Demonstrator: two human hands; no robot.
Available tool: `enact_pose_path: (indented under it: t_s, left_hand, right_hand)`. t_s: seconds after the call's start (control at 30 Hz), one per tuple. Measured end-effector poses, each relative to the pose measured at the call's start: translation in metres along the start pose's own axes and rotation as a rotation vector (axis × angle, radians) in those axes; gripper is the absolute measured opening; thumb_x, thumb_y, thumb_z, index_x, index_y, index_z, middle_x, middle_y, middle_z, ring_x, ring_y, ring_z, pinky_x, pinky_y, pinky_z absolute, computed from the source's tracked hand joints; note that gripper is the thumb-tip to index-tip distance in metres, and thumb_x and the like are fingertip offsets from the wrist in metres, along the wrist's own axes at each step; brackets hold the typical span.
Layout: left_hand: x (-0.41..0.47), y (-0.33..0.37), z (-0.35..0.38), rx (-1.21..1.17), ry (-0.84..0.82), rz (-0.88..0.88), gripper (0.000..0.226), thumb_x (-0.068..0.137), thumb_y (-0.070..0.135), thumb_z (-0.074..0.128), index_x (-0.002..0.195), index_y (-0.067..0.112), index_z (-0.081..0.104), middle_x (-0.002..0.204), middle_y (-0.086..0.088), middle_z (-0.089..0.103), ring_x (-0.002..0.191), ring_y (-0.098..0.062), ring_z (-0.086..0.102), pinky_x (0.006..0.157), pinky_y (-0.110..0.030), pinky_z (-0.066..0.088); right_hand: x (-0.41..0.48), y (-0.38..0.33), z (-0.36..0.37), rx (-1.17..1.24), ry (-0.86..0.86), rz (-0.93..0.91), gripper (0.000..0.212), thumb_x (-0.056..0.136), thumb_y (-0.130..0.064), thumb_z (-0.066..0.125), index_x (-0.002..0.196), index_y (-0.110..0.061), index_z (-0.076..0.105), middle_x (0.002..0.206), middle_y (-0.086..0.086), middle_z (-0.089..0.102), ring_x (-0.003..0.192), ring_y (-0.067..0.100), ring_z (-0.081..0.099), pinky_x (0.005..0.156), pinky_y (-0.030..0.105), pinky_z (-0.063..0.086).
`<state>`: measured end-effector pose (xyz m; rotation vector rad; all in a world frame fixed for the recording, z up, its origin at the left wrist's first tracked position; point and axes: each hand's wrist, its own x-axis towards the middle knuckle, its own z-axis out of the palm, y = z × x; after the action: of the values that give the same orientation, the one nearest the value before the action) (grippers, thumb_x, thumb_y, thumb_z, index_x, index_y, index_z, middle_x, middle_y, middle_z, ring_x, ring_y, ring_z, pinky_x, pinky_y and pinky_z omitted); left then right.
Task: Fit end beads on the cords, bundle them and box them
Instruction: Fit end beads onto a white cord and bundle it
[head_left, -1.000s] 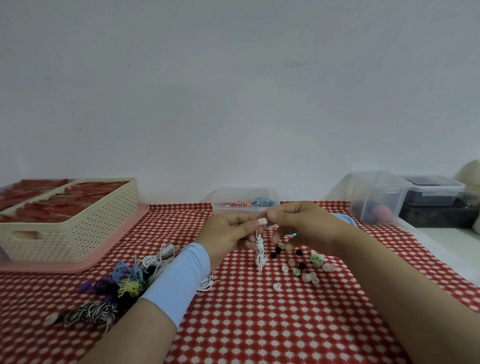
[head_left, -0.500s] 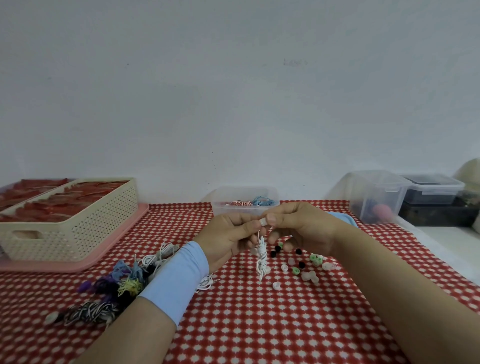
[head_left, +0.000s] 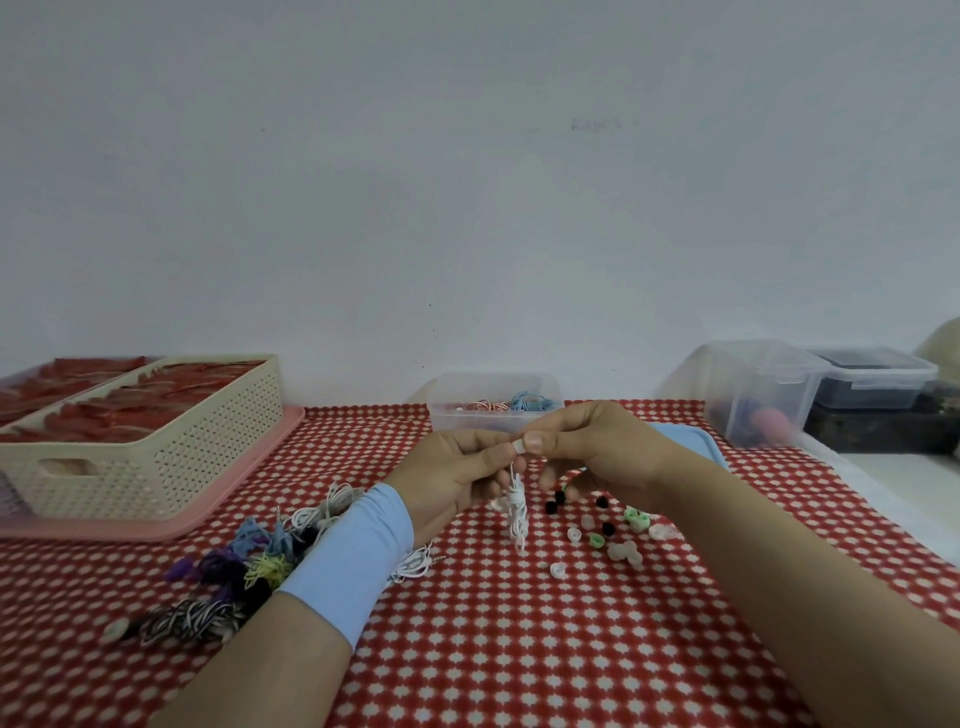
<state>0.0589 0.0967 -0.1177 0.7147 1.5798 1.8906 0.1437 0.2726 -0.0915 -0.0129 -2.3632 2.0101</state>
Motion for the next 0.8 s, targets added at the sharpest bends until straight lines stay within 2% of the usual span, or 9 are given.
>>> enact_pose_path:
  t_s: [0.1,0.17,0.23,0.3,0.33,0.47,0.57,0.67,0.8]
  left_hand:
    - [0.002,0.003,0.005,-0.066,0.028,0.058,0.015,0.092,0.007,0.06,0.101,0.002,0.07,0.077,-0.003,0.07,0.062,-0.008,0.059,0.057,-0.018,0.052]
    - [0.003,0.005,0.008,-0.098,0.049,0.094,0.014,0.093,0.008,0.059,0.1,0.003,0.07,0.078,-0.005,0.069,0.062,-0.01,0.06,0.057,-0.021,0.053]
    - [0.003,0.006,0.008,-0.123,0.067,0.102,0.012,0.092,0.008,0.061,0.1,0.004,0.069,0.079,-0.007,0.068,0.064,-0.012,0.061,0.058,-0.022,0.054]
    - [0.003,0.008,0.008,-0.159,0.098,0.117,0.015,0.092,0.005,0.061,0.106,0.004,0.066,0.081,-0.008,0.067,0.066,-0.012,0.062,0.06,-0.022,0.055]
    - [0.003,0.009,0.008,-0.174,0.112,0.131,0.018,0.092,0.003,0.06,0.11,0.005,0.065,0.08,-0.008,0.067,0.066,-0.012,0.063,0.061,-0.023,0.056]
    - [0.001,0.014,0.005,-0.196,0.153,0.168,0.033,0.093,0.003,0.06,0.123,0.015,0.065,0.089,-0.01,0.068,0.075,-0.016,0.065,0.068,-0.026,0.057]
    - [-0.001,0.02,0.0,-0.118,0.18,0.172,0.031,0.093,0.007,0.062,0.123,0.014,0.067,0.086,-0.01,0.067,0.077,-0.016,0.065,0.071,-0.028,0.058]
    - [0.0,0.028,-0.002,-0.034,0.201,0.164,0.022,0.092,0.008,0.064,0.113,0.011,0.071,0.079,-0.006,0.07,0.072,-0.015,0.065,0.072,-0.03,0.06]
    - [0.01,0.046,-0.008,0.188,0.249,0.17,0.019,0.088,0.006,0.07,0.106,0.013,0.073,0.085,-0.007,0.073,0.067,-0.017,0.064,0.067,-0.032,0.061]
  right_hand:
    - [0.002,0.001,0.002,0.088,0.04,-0.035,0.023,0.084,-0.03,0.073,0.101,-0.015,0.079,0.087,0.002,0.075,0.062,0.015,0.059,0.045,0.021,0.038]
    - [0.002,0.001,0.001,0.099,0.057,-0.02,0.024,0.093,-0.033,0.069,0.111,-0.02,0.077,0.098,0.001,0.076,0.064,0.015,0.058,0.044,0.019,0.036]
    - [0.0,0.001,0.0,-0.044,0.043,-0.001,0.025,0.093,-0.037,0.07,0.115,-0.028,0.075,0.107,-0.002,0.076,0.068,0.016,0.06,0.048,0.021,0.037]
    - [-0.001,0.003,0.003,-0.244,-0.012,0.011,0.026,0.089,-0.037,0.075,0.115,-0.035,0.072,0.102,-0.004,0.076,0.07,0.015,0.063,0.051,0.023,0.039]
    - [0.0,0.004,0.006,-0.305,-0.021,0.017,0.025,0.088,-0.035,0.077,0.112,-0.034,0.073,0.095,-0.003,0.075,0.067,0.014,0.064,0.05,0.023,0.04]
    - [0.005,0.006,0.012,-0.352,0.079,0.015,0.017,0.092,-0.023,0.074,0.1,-0.008,0.075,0.079,0.005,0.071,0.057,0.012,0.064,0.049,0.024,0.048]
    - [0.005,0.002,0.011,-0.316,0.102,-0.013,0.012,0.094,-0.022,0.071,0.096,-0.013,0.079,0.084,0.011,0.074,0.059,0.015,0.065,0.053,0.025,0.051]
    - [0.006,0.0,0.009,-0.294,0.117,-0.008,0.012,0.094,-0.027,0.071,0.092,-0.019,0.08,0.08,0.004,0.073,0.06,0.015,0.065,0.055,0.026,0.051]
    - [0.012,-0.011,0.005,-0.346,0.204,-0.002,0.013,0.095,-0.02,0.07,0.09,-0.013,0.079,0.079,0.013,0.073,0.056,0.01,0.06,0.048,0.019,0.044]
